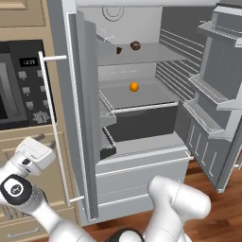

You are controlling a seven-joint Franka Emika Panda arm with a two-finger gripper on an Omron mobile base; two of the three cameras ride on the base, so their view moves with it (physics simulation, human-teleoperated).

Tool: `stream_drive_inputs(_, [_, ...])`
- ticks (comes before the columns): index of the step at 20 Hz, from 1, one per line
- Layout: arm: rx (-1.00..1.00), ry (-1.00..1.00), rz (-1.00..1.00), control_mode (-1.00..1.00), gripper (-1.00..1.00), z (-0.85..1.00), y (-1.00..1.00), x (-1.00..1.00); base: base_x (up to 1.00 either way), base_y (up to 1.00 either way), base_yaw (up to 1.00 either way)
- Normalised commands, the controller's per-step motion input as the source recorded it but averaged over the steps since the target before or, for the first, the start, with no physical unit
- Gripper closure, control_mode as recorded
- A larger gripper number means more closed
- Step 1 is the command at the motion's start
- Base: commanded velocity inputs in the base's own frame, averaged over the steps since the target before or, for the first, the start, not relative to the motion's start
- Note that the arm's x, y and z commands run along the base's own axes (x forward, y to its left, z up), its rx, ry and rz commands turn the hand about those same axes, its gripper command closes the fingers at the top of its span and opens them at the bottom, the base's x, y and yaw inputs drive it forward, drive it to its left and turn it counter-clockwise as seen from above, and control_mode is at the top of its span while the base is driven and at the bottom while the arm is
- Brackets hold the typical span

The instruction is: Place the potato in the correct fridge rack based on whether it is a fruit or vegetable. Finally, close the fridge door.

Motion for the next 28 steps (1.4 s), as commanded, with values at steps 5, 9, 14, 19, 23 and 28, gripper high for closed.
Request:
stream_drive_inputs(5, [0.01,-0.02,0.00,-1.00,-1.00,0.00,-0.51,0.00,0.00,0.00,0.00])
stream_drive_inputs(9, [0.02,-0.01,0.00,-1.00,-1.00,0.00,-0.54,0.00,0.00,0.00,0.00])
stream_drive_inputs(14, [0.03,-0.01,0.00,-1.00,-1.00,0.00,-0.57,0.00,0.00,0.00,0.00])
stream_drive_inputs(19, [0.04,0.00,0.00,-1.00,-1.00,0.00,-0.63,0.00,0.00,0.00,0.00])
stream_drive_inputs(23, [0.04,-0.01,0.00,-1.00,-1.00,0.00,-0.67,0.00,0.00,0.00,0.00])
stream_drive_inputs(28, [0.04,-0.01,0.00,-1.00,-1.00,0.00,-0.67,0.00,0.00,0.00,0.00])
